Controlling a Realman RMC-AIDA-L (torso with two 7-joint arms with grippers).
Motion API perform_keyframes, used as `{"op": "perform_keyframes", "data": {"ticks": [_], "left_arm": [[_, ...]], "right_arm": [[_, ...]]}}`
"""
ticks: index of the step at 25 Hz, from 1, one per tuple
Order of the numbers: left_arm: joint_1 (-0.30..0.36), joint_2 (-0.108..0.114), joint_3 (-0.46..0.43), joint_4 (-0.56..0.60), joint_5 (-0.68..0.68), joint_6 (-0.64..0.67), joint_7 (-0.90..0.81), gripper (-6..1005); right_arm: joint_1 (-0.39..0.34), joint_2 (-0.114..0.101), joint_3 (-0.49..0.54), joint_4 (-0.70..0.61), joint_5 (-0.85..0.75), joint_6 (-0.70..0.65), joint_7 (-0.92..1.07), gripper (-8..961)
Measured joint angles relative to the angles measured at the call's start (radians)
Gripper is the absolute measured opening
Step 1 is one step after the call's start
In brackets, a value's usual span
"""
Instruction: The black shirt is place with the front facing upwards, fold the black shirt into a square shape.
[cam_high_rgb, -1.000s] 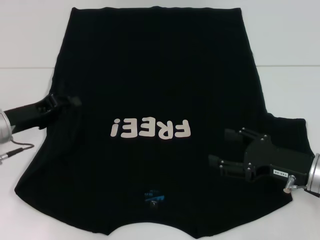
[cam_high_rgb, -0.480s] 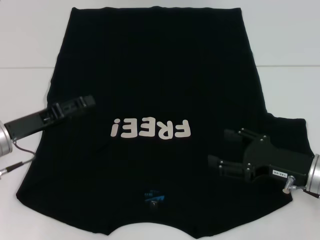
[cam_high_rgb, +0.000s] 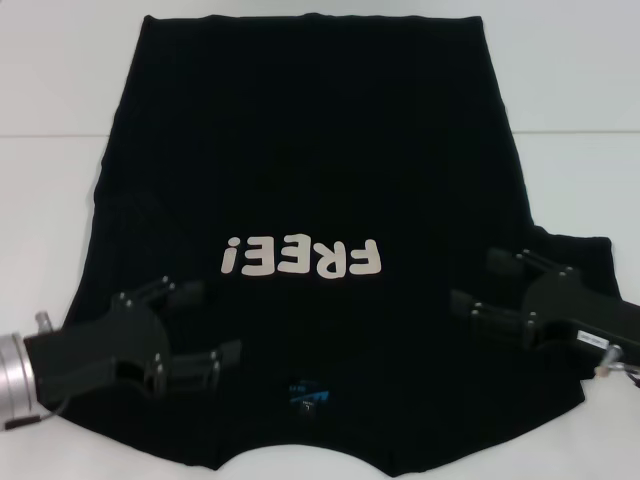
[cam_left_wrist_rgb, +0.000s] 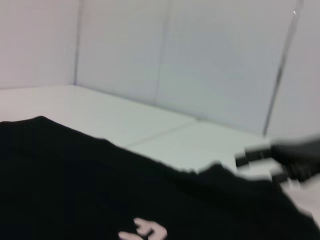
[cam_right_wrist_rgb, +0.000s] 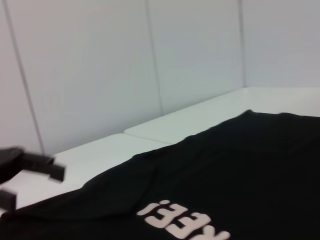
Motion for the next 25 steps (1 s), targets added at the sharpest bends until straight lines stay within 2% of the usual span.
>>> {"op": "perform_keyframes", "data": {"ticks": [2,5,10,14,17,20,22,25], "left_arm": [[0.011,0.0,0.005,-0.001,0.0,-0.01,0.02,958],[0.021,0.0,0.003,0.0,0.001,-0.014,0.046,948],[0.026,-0.001,-0.004,0.003,0.001,-0.016,0.06,942],[0.026,0.002,-0.014,0.006,-0.002,-0.011,0.056,943],[0.024,0.003,-0.014,0.008,0.0,-0.005,0.053,943],[0.021,0.004,-0.013,0.009,0.001,-0.007,0.053,943],[0.019,0.005,-0.013,0.009,0.001,-0.007,0.054,943],[0.019,0.005,-0.012,0.009,0.002,-0.009,0.058,943]], "right_arm": [[-0.014,-0.002,0.011,-0.01,-0.001,0.0,0.036,922],[-0.051,-0.008,0.026,-0.075,-0.012,0.002,0.19,922],[-0.123,-0.031,0.03,-0.287,-0.084,-0.026,0.594,921],[-0.137,-0.059,0.047,-0.473,-0.229,-0.089,0.954,920],[-0.106,-0.078,0.059,-0.592,-0.388,-0.154,1.217,920],[-0.036,-0.104,0.081,-0.617,-0.595,-0.215,1.446,919],[0.016,-0.115,0.12,-0.602,-0.723,-0.239,1.521,919],[0.068,-0.117,0.177,-0.58,-0.829,-0.238,1.534,918]]}}
